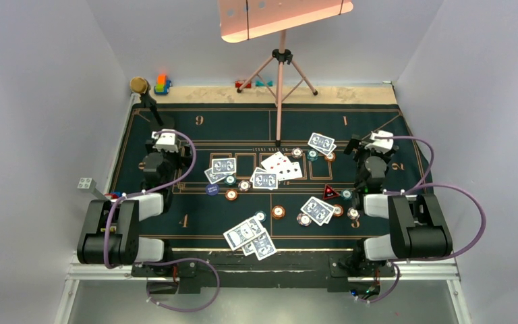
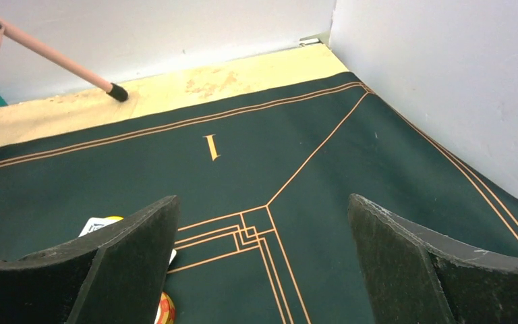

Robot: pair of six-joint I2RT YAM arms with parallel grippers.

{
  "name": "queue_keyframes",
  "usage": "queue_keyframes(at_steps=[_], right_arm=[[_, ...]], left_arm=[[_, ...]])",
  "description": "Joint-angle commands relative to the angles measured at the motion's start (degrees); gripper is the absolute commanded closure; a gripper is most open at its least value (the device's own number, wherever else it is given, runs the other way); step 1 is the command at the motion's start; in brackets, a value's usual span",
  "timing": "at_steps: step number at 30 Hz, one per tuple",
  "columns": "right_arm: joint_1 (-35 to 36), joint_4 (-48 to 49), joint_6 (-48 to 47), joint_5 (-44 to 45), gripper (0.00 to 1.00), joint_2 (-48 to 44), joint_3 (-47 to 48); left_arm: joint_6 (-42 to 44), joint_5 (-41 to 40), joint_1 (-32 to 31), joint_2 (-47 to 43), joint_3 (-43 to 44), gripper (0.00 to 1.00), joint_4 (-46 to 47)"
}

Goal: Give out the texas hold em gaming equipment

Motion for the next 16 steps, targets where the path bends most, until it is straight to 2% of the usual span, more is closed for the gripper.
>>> queue_keyframes(at_steps=[1, 16], right_arm=[[-0.1, -0.1, 0.3, -1.2, 0.02, -1.0, -0.2], [-0.1, -0.1, 0.3, -1.2, 0.02, -1.0, -0.2]], left_arm=[[-0.6, -0.5, 0.4, -0.3, 0.7, 0.0, 0.8], [-0.6, -0.7, 0.4, -0.3, 1.0, 0.0, 0.4]])
